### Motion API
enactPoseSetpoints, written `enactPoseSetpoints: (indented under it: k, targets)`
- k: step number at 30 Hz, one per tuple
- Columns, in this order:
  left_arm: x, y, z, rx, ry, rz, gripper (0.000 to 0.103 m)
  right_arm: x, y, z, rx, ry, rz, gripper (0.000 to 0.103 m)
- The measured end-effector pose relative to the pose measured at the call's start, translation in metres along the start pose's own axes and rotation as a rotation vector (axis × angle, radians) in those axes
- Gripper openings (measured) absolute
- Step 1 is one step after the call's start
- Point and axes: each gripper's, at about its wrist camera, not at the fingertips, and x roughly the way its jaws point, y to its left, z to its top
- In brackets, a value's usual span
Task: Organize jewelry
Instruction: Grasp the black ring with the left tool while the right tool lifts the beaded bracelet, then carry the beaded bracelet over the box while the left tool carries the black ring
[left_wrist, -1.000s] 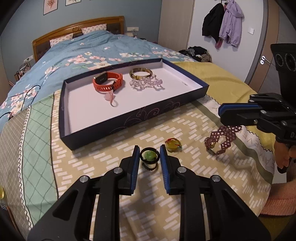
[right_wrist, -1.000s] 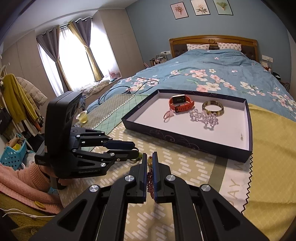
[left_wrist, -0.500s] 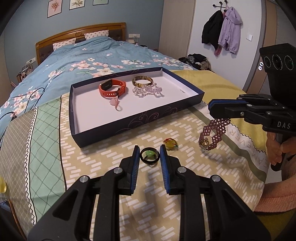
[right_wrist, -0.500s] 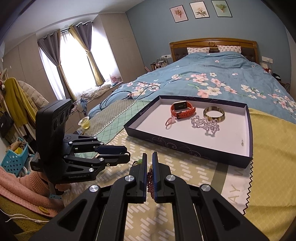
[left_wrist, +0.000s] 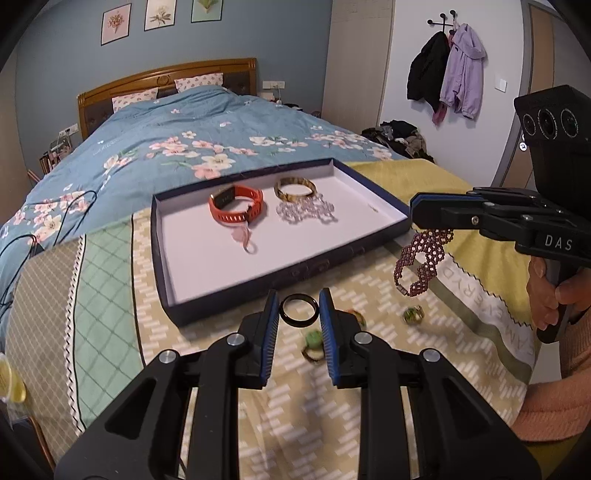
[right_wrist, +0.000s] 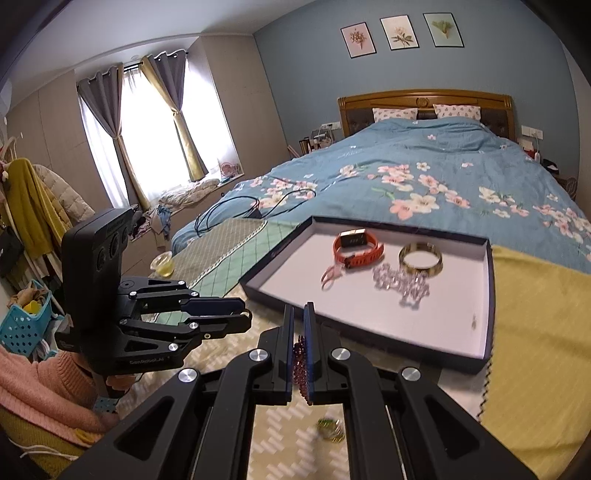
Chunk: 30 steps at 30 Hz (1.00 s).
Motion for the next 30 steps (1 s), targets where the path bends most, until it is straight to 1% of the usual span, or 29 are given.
enactPoseSetpoints:
  k: [9, 15, 20, 30]
  targets:
    - [0.011, 0.007, 0.023, 0.005, -0.017, 0.022, 0.022, 0.008, -0.016, 0.033, -0.010, -0.038, -0.014, 0.004]
    - [0.019, 0.011, 0.036, 0.009, -0.024, 0.038, 0.022, 0.024, -0.031, 0.049, 0.000, -0.030, -0.035, 0.004]
    - [0.030, 0.017, 0.046, 0.002, -0.018, 0.046, 0.022, 0.043, -0.040, 0.055, 0.005, -0.006, -0.053, 0.004]
    - [0.052, 0.027, 0.054, -0.017, 0.013, 0.058, 0.022, 0.067, -0.058, 0.058, 0.051, 0.018, -0.050, 0.004]
